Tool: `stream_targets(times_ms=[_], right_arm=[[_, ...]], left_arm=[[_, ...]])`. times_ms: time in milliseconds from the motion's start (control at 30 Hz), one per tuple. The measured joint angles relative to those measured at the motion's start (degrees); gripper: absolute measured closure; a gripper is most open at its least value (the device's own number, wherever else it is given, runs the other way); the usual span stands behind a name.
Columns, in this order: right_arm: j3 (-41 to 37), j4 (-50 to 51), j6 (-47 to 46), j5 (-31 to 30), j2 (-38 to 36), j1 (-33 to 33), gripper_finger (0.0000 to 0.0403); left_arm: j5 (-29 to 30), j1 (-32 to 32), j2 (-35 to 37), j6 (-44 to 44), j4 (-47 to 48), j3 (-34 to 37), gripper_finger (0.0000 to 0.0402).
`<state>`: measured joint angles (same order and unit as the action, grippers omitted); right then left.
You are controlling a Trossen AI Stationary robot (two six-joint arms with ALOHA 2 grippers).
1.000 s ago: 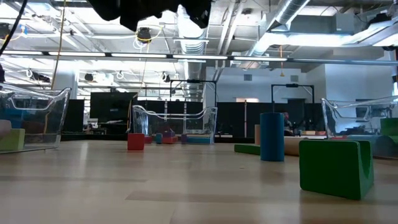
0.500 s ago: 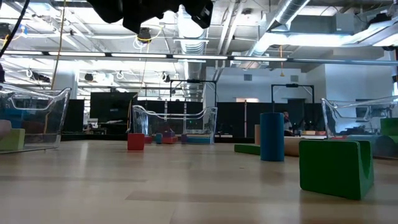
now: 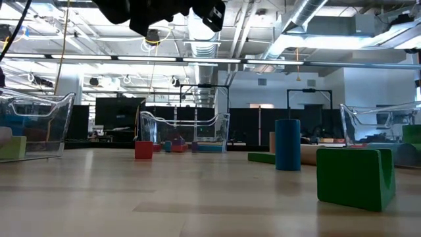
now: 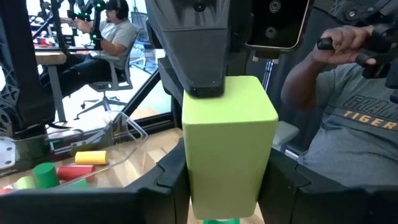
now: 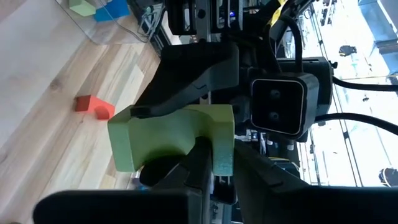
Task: Sort blocks by size
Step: Put the light green arc block into the left transparent bin
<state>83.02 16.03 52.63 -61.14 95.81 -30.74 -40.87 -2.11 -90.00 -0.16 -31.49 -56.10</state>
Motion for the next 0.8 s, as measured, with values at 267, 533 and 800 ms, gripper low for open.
stream_targets(times_ms=[267, 533, 800], right_arm=[[0.0, 2.2, -2.4, 0.0, 0.0, 0.1, 0.0307], [0.0, 4.2, -6.6, -4.0, -0.2, 0.6, 0.0202], [0.0, 8.5, -13.0, -6.6, -0.3, 0.5, 0.0156]], left_arm=[[-0.2, -0.1, 0.6, 0.3, 4.1, 0.0, 0.0272], [-0.5, -0.5, 3.4, 3.3, 13.0, 0.2, 0.0272], [10.2, -0.6, 12.1, 10.1, 32.9, 0.2, 0.0272]])
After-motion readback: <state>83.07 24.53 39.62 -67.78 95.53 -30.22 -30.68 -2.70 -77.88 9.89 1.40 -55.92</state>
